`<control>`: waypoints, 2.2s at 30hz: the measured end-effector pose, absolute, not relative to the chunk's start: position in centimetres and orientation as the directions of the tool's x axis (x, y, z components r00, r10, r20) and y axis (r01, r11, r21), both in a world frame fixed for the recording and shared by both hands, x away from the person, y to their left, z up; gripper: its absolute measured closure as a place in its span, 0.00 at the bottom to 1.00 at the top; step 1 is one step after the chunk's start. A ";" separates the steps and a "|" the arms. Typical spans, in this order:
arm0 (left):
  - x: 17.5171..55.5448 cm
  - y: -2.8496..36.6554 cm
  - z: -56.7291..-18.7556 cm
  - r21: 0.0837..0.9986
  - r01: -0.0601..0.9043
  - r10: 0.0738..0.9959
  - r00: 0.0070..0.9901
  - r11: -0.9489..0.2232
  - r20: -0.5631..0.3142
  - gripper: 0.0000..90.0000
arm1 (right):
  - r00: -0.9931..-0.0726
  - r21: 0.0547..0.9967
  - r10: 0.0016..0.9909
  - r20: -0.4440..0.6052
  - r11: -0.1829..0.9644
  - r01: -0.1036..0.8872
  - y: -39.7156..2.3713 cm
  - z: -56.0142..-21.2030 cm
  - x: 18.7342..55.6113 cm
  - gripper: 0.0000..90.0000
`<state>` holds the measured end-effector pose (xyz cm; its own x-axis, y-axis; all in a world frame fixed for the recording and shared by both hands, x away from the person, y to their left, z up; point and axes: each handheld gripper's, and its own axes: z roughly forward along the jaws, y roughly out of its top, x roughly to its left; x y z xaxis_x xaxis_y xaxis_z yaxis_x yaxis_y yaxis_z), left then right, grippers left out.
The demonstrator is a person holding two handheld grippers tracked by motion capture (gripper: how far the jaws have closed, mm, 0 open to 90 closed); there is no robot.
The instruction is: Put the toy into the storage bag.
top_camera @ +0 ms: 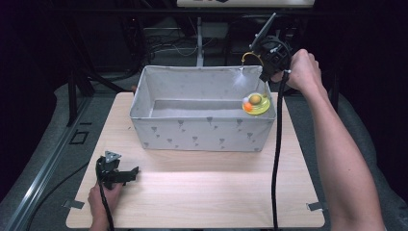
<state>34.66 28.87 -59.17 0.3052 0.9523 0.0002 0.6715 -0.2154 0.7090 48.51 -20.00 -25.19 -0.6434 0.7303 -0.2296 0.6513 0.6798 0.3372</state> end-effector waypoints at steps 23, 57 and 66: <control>34.7 28.9 -59.2 0.709 0.672 0.952 0.305 -0.215 0.000 0.01 | -0.646 0.301 0.741 -0.180 0.667 0.681 -19.5 -30.0 50.2 0.98; 34.6 28.9 -59.2 0.709 0.672 0.953 0.304 -0.214 -0.001 0.01 | -0.618 0.234 0.782 -0.077 0.617 0.752 -21.9 -36.7 49.3 0.98; 34.6 28.9 -59.2 0.709 0.672 0.952 0.305 -0.215 0.000 0.01 | -0.607 0.204 0.794 -0.047 0.602 0.772 -22.4 -38.3 49.6 0.97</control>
